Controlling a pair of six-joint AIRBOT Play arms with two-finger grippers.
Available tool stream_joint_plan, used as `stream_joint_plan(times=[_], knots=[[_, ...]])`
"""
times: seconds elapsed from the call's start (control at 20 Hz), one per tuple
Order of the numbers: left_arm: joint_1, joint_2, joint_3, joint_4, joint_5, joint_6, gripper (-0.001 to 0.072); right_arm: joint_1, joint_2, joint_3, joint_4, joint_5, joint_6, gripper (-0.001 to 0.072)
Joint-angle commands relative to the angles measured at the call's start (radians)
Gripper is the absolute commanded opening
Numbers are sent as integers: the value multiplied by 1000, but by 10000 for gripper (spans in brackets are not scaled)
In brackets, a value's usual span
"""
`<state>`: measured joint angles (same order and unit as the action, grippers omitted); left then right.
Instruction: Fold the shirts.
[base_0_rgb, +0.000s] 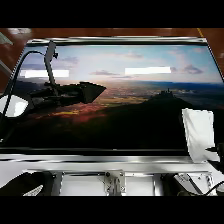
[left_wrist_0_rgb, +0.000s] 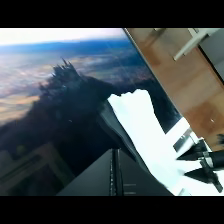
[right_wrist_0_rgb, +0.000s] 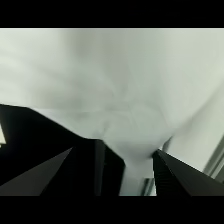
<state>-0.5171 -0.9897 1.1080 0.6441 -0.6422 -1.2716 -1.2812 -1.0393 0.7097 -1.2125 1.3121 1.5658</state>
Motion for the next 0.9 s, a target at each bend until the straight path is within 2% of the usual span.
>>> stream_joint_plan(times=[0.0, 0.15, 0.2, 0.3, 0.4, 0.5, 0.55, 0.7, 0.75, 0.8, 0.85], knots=[[56, 1, 2, 9, -13, 6, 38, 1, 147, 99, 194, -21, -22, 588], [132, 1, 64, 89, -133, 5, 37, 19, 275, 206, 495, -213, -67, 588], [150, 1, 98, 139, -154, 2, 37, 55, 291, 244, 544, -243, -71, 588], [171, -2, 166, 261, -155, -14, 37, 194, 294, 324, 589, -239, -140, 588], [179, -12, 220, 464, -158, -141, 37, 442, 294, 353, 550, -262, -160, 588], [183, -37, 246, 643, -250, -251, 37, 763, 274, 353, 412, -316, -124, 588], [188, -58, 250, 695, -344, -275, 37, 938, 246, 353, 283, -332, -52, 588], [188, -157, 250, 855, -702, -297, 38, 1395, 106, 353, -156, -299, 261, 590], [187, -191, 250, 895, -783, -313, 48, 1493, 55, 353, -237, -291, 320, 589], [186, -218, 250, 909, -814, -317, 212, 1563, 2, 353, -266, -293, 344, 590], [185, -232, 250, 908, -809, -328, 450, 1597, -41, 353, -254, -294, 348, 590]])
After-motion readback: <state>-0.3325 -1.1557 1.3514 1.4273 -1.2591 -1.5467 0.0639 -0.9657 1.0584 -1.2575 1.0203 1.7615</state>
